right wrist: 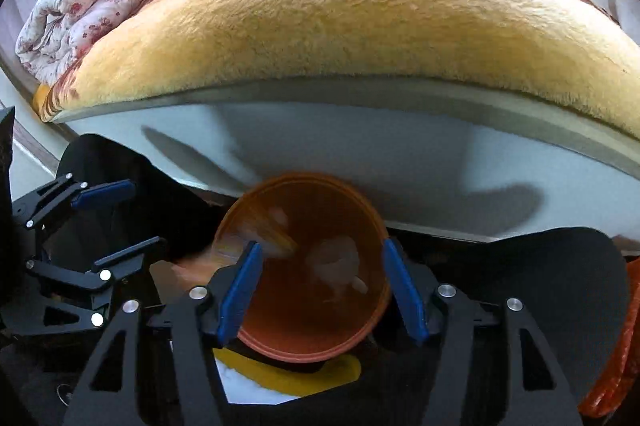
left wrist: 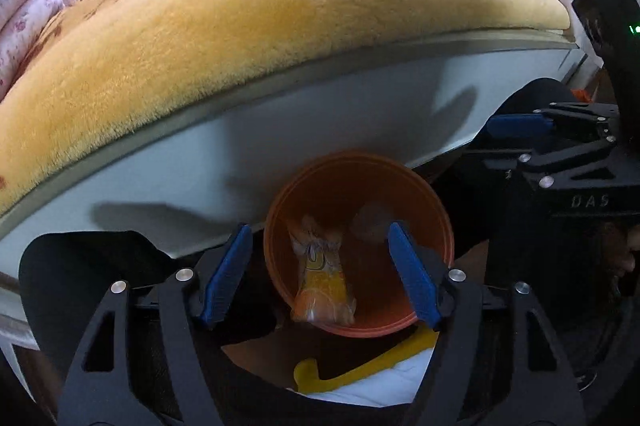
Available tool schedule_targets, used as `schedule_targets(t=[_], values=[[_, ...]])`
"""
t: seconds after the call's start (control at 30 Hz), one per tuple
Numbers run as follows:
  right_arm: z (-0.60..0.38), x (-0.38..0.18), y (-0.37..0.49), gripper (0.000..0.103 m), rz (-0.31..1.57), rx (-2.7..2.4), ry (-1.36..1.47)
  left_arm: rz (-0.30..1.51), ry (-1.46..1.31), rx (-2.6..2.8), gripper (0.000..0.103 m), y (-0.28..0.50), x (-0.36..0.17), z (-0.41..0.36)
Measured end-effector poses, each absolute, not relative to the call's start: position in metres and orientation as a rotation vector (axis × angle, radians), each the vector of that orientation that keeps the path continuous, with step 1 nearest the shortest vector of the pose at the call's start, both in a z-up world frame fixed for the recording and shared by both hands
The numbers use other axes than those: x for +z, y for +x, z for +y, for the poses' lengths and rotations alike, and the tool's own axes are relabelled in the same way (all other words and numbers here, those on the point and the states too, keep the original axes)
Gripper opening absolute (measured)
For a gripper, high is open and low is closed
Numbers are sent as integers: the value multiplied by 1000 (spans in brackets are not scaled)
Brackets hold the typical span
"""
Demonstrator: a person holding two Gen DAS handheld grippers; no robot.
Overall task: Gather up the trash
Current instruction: 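Lower both tools over the orange bucket and release pouch and funnel, then grasp the orange-white bread bag with the left tool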
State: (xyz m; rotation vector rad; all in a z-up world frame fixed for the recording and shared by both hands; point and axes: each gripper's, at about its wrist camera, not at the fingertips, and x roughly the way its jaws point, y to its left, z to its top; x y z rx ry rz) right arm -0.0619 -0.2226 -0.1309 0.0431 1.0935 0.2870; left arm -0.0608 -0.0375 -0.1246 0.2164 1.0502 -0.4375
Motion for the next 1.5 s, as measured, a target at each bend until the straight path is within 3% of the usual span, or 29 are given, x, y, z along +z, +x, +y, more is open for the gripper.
schedule_targets(t=[0.23,0.3,0.5,0.8,0.83,1.07,1.13,1.27,1.5], values=[[-247,-100,-62,61,992,266,77,949,167,-412,69,-51,-87,-20],[-255,-89,-62,61,941,253,86,887,153,-394,78,-37,-63,-21],[-276,-82,-65,61,881,211,142,770,91,-301,88,39,-10,-38],[-285,-92,-69,61,878,206,186,1066,-11,-137,88,190,-46,-73],[-288,-93,-68,61,879,206,194,1095,-28,-118,87,202,-55,-72],[-299,-105,-65,61,895,196,238,970,87,-69,39,192,-62,-79],[-298,-107,-63,61,905,197,244,948,110,-63,31,192,-62,-81],[-294,-105,-65,61,898,200,235,901,112,-58,25,180,-56,-79],[-292,-82,-59,61,854,195,205,811,107,-96,25,125,-32,-70]])
